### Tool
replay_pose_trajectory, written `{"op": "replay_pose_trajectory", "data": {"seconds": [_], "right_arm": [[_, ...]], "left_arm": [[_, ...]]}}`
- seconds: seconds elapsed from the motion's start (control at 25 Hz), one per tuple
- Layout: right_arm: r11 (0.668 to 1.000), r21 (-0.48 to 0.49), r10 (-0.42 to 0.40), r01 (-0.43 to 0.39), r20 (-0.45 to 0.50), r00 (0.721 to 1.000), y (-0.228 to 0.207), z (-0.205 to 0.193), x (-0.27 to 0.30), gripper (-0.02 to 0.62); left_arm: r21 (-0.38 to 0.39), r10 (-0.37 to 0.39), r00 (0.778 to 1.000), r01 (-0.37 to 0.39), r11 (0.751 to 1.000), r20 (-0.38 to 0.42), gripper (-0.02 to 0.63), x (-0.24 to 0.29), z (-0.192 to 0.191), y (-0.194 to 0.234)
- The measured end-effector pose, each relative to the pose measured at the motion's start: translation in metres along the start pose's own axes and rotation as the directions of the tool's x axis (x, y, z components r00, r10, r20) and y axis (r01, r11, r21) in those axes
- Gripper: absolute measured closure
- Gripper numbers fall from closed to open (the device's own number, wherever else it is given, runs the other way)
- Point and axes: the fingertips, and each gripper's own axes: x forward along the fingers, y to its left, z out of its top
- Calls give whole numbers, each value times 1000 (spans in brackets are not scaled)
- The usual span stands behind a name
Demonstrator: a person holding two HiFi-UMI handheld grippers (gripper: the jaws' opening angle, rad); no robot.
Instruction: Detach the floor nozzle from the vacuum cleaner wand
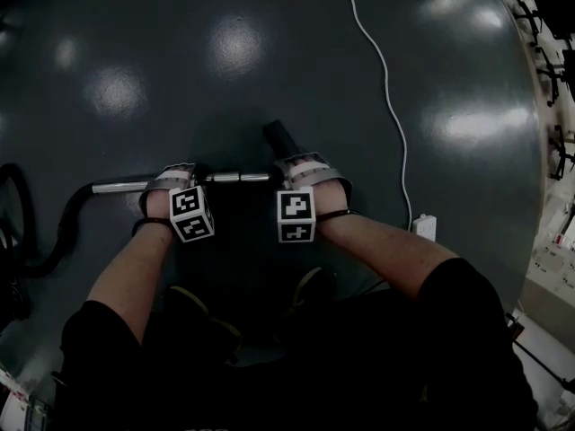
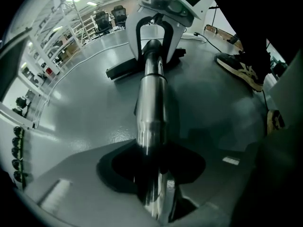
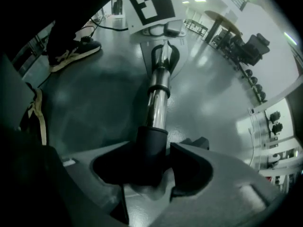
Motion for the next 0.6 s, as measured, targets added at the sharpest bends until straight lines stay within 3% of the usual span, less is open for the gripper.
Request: {"op": "replay_pose_trajectory", "data": {"seconds": [0.12,0.24,0.28,0.36,0.44,0.56,0.6], "right_arm": [[993,-98,-64,62,-24,998,0,4,-3,388],[994,-78,-72,70,-23,997,-7,5,-6,397],[999,-40,-30,30,-11,999,-8,6,-6,403],[987,73,137,-141,56,989,-3,10,-10,418],[932,148,313,-331,131,941,1,13,-20,429],[846,192,477,-498,144,867,-3,9,-38,428],[799,220,540,-560,148,828,0,7,-45,426]], "left_arm": [[-11,-35,999,35,999,-14,449,-6,-2,-6],[-28,-37,999,36,999,-22,451,-15,-2,-1],[-32,-33,999,33,999,-28,451,-17,-2,1],[-28,-29,999,28,999,-37,453,-22,-1,3],[-14,-23,999,22,1000,-29,453,-25,2,3],[-8,-6,1000,6,1000,-13,454,-32,7,7],[-4,-2,1000,2,1000,-8,456,-34,8,7]]}}
